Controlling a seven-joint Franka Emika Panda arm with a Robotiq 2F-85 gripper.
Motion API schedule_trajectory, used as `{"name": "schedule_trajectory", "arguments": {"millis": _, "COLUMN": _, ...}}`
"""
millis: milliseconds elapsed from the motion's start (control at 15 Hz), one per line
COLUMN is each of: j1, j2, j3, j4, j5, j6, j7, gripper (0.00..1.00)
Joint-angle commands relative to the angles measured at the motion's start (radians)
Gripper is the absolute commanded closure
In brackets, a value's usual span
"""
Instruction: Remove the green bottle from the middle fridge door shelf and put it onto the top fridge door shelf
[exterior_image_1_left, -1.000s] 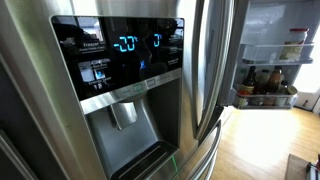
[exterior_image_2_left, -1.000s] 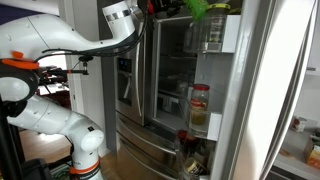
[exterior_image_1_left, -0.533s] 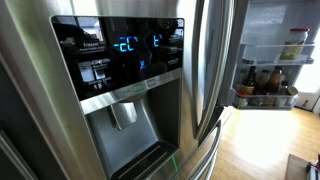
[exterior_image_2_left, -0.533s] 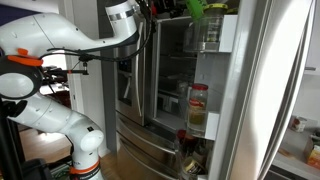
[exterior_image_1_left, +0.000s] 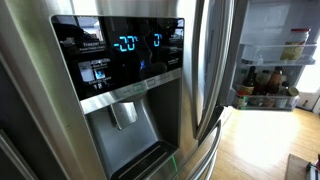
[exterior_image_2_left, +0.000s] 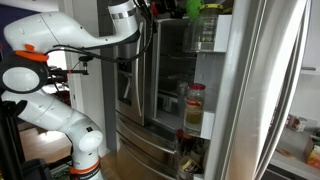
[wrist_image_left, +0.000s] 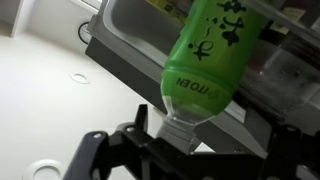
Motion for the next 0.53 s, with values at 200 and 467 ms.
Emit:
{"name": "schedule_trajectory", "arguments": {"millis": 200, "j1": -0.029, "j2": 0.039, "j3": 0.028, "j4": 0.044, "j5": 0.071, "j6": -0.071, "j7": 0.019, "gripper": 0.00}}
{"name": "schedule_trajectory", "arguments": {"millis": 467, "j1": -0.032, "j2": 0.041, "j3": 0.039, "j4": 0.054, "j5": 0.113, "j6": -0.098, "j7": -0.005, "gripper": 0.00}}
